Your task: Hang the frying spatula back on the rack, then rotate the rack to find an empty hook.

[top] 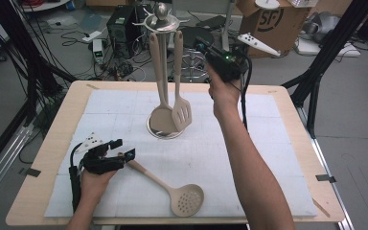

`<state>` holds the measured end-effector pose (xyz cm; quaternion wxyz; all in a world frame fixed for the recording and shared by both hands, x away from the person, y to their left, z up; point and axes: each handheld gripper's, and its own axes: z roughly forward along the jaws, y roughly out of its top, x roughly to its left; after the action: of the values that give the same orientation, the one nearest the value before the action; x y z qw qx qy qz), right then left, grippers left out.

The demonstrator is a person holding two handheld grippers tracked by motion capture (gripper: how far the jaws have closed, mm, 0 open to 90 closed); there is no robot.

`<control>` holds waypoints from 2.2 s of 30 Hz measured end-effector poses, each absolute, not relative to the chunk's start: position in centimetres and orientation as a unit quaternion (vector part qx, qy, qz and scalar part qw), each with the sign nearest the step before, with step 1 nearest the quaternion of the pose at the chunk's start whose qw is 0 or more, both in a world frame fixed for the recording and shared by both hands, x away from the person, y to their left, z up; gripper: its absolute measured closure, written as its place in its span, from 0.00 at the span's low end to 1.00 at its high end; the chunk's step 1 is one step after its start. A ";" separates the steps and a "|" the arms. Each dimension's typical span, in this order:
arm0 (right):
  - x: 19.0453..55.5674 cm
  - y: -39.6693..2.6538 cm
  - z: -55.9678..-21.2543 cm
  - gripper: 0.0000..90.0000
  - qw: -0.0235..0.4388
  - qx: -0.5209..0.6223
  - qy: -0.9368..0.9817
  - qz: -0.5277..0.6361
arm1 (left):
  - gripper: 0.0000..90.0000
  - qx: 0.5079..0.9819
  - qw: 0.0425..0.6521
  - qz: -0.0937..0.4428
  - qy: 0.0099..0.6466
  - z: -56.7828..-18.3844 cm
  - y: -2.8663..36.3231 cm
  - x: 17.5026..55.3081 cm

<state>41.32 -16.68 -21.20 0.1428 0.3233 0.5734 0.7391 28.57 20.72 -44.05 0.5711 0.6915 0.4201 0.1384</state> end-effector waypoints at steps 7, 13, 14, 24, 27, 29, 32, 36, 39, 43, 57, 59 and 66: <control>42.6 -16.2 -20.7 1.00 0.129 0.330 0.560 0.749 | 0.27 0.687 0.576 0.142 0.420 -44.0 21.0 28.6; 43.1 -15.3 -21.3 1.00 0.126 0.335 0.572 0.738 | 0.27 0.686 0.579 0.139 0.419 -43.9 21.0 28.7; 43.2 -15.1 -21.5 1.00 0.123 0.335 0.574 0.737 | 0.27 0.687 0.579 0.139 0.417 -43.9 21.0 28.7; 42.6 -13.6 -21.8 1.00 0.111 0.325 0.594 0.727 | 0.27 0.687 0.579 0.140 0.417 -43.8 21.0 28.7; 42.0 -13.2 -21.6 1.00 0.105 0.313 0.602 0.727 | 0.27 0.687 0.579 0.140 0.416 -43.8 20.9 28.7; 41.6 -12.7 -21.5 1.00 0.105 0.304 0.607 0.726 | 0.27 0.687 0.579 0.140 0.416 -43.8 20.9 28.7; 41.0 -11.8 -21.4 1.00 0.106 0.295 0.613 0.725 | 0.27 0.687 0.579 0.140 0.416 -43.8 20.9 28.7; 40.6 -10.7 -21.5 1.00 0.103 0.288 0.617 0.725 | 0.27 0.687 0.579 0.139 0.416 -43.8 20.8 28.7; 40.4 -10.0 -21.4 1.00 0.104 0.281 0.621 0.724 | 0.27 0.687 0.579 0.140 0.416 -43.8 20.9 28.7; 40.2 -9.4 -21.4 1.00 0.116 0.282 0.623 0.720 | 0.27 0.685 0.580 0.140 0.417 -43.8 21.0 28.6; 40.1 -11.4 -21.4 1.00 0.131 0.298 0.608 0.724 | 0.27 0.688 0.578 0.140 0.415 -43.7 20.9 28.6; 40.4 -12.1 -21.2 1.00 0.130 0.304 0.596 0.731 | 0.27 0.689 0.578 0.141 0.415 -43.7 20.9 28.6; 41.4 -13.9 -20.5 1.00 0.133 0.325 0.572 0.741 | 0.27 0.689 0.577 0.140 0.416 -43.8 20.8 28.6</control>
<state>41.44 -13.93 -20.47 0.1332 0.3251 0.5720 0.7412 28.58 20.82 -43.77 0.5771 0.6886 0.4163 0.1396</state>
